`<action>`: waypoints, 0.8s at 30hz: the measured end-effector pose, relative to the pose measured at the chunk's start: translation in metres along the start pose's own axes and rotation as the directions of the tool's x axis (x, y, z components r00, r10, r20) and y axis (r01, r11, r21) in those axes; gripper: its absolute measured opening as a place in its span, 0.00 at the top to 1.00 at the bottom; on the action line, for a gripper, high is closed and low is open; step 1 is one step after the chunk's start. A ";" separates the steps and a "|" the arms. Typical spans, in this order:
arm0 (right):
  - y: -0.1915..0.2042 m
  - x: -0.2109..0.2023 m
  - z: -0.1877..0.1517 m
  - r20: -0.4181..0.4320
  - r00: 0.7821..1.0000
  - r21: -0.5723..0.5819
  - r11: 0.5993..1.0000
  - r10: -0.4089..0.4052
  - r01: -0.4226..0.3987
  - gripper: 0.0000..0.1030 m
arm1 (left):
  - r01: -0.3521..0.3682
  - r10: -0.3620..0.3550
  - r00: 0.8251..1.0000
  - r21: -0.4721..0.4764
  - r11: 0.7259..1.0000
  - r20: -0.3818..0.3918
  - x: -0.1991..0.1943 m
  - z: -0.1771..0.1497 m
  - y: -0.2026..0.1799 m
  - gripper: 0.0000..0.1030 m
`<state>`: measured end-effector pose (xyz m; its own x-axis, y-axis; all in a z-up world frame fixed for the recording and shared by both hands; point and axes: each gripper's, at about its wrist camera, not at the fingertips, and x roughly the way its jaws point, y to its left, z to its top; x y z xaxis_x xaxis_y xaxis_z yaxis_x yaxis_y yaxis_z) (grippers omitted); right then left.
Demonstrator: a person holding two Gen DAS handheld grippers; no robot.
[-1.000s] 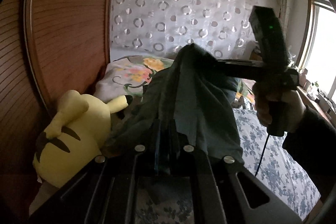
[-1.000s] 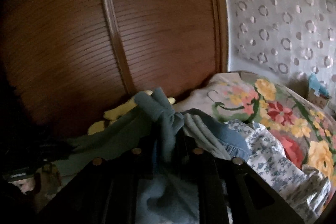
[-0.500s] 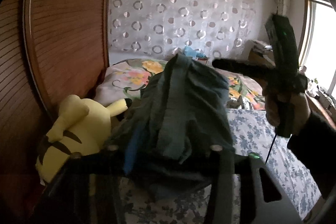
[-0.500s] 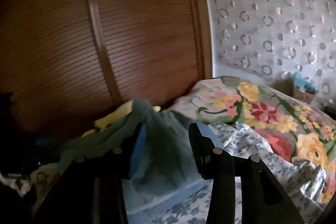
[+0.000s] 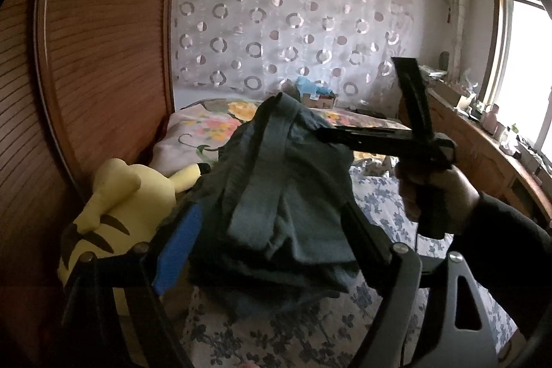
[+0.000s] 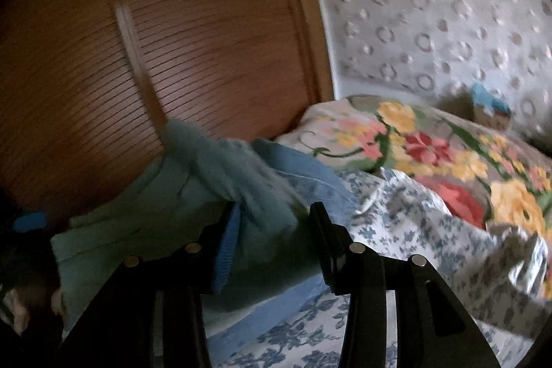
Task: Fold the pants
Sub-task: 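Open both grippers to release the pants onto the stack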
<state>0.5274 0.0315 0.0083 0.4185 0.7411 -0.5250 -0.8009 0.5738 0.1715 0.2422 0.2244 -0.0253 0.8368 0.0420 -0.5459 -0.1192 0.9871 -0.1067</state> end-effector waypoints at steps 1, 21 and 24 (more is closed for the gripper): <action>-0.001 0.002 0.000 0.008 1.000 0.019 1.000 0.005 -0.005 0.58 | -0.001 0.001 1.000 0.001 1.000 -0.002 -0.001 -0.001 0.000 0.19; 0.032 -0.071 -0.059 0.119 0.993 0.060 0.998 -0.022 0.015 0.51 | -0.050 0.049 0.998 0.039 0.998 0.033 -0.026 -0.012 -0.022 0.19; 0.038 -0.083 -0.063 0.125 0.992 0.051 0.999 -0.025 0.019 0.49 | -0.048 0.046 0.998 0.038 0.998 0.039 -0.032 -0.013 -0.027 0.19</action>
<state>0.4355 -0.0306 0.0061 0.4887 0.7641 -0.4212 -0.7701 0.6047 0.2034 0.2120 0.1947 -0.0161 0.8506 0.0935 -0.5174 -0.1387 0.9891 -0.0494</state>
